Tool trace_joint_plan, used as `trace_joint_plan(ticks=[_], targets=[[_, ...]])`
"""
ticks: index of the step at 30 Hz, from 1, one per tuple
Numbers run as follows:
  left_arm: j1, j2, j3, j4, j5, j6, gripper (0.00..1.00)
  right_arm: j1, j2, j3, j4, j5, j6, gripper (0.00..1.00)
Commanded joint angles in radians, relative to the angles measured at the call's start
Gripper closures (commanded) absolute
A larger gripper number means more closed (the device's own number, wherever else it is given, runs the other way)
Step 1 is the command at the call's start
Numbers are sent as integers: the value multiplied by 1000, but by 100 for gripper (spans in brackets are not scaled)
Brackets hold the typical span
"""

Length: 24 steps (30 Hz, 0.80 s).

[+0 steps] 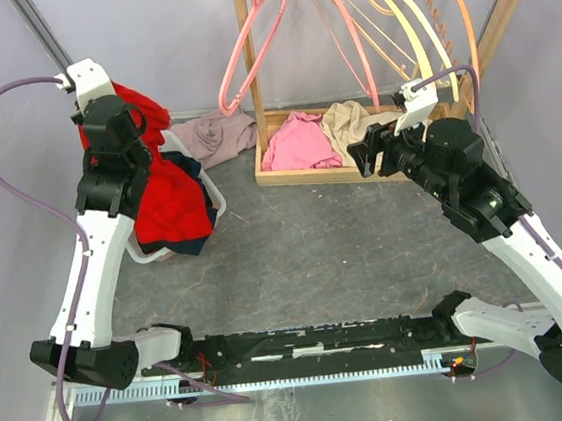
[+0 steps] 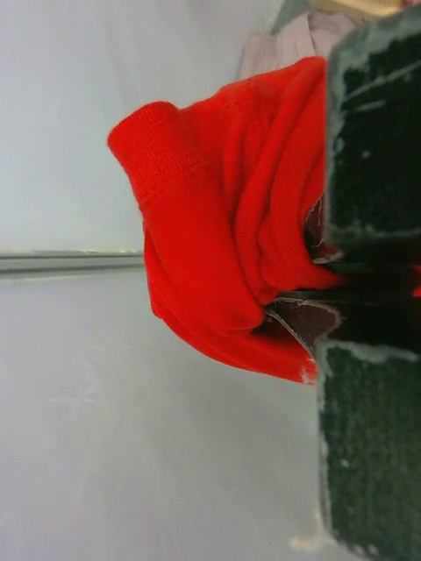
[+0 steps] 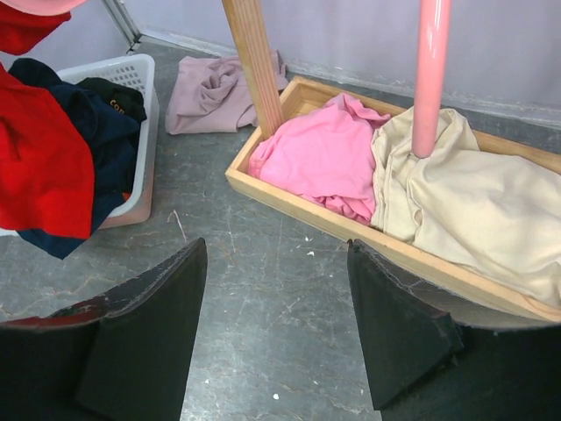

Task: Remove the t-shirt from the hanger
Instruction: Place the T-shirt in the bin.

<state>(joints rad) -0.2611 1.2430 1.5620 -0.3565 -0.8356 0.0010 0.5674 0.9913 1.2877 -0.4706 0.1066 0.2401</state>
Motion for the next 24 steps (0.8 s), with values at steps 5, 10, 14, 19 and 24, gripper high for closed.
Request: trace_joint_plan(ticks=[5, 10, 14, 19, 24], targets=[[82, -40, -273, 106, 136, -195, 97, -4, -23, -17, 47, 33, -25, 27], [100, -32, -413, 136, 155, -263, 97, -4, -19, -28, 53, 22, -17, 28], [174, -1, -527, 176, 222, -342, 97, -4, -23, -43, 59, 19, -12, 28], [233, 78, -618, 234, 315, -416, 97, -3, -19, -50, 60, 16, -7, 27], [247, 179, -661, 275, 366, -452, 97, -4, -9, -51, 62, 7, -5, 27]])
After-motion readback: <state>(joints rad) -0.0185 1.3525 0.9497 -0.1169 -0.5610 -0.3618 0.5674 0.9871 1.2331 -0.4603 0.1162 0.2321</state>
